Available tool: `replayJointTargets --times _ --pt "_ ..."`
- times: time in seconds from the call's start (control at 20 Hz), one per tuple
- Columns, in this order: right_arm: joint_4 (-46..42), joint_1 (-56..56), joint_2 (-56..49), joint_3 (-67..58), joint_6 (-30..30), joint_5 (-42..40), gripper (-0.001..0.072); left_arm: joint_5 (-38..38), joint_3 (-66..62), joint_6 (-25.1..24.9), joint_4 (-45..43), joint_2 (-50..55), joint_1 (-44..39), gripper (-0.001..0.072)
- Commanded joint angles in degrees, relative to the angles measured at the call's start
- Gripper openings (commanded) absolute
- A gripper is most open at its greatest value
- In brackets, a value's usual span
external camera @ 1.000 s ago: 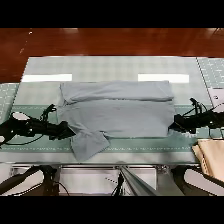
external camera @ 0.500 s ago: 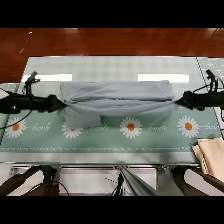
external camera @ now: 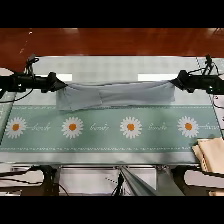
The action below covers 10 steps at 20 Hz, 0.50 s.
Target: Fold the shirts.
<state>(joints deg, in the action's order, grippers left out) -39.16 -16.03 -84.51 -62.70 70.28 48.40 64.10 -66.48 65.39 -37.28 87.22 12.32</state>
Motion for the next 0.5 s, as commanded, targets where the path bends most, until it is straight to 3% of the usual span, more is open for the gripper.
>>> replayJointTargets --times 0.0,0.35,0.4,0.45 --pt "1.2 3.3 -6.3 -4.4 0.8 -9.4 0.0034 1.9 -7.9 1.5 0.5 8.9 -0.1 0.0030" --pt "-2.4 3.3 -11.3 -5.0 1.3 -9.6 0.0036 3.3 -13.9 3.7 0.5 17.5 -0.1 0.0043" --pt "-2.8 3.3 -11.3 -5.0 1.3 -9.4 0.0037 4.1 -13.9 3.7 0.5 18.2 0.2 0.0184" --pt "-3.3 3.0 -11.2 -5.0 1.3 -9.2 0.0101 4.8 -13.9 3.7 0.4 18.4 0.5 0.0367"
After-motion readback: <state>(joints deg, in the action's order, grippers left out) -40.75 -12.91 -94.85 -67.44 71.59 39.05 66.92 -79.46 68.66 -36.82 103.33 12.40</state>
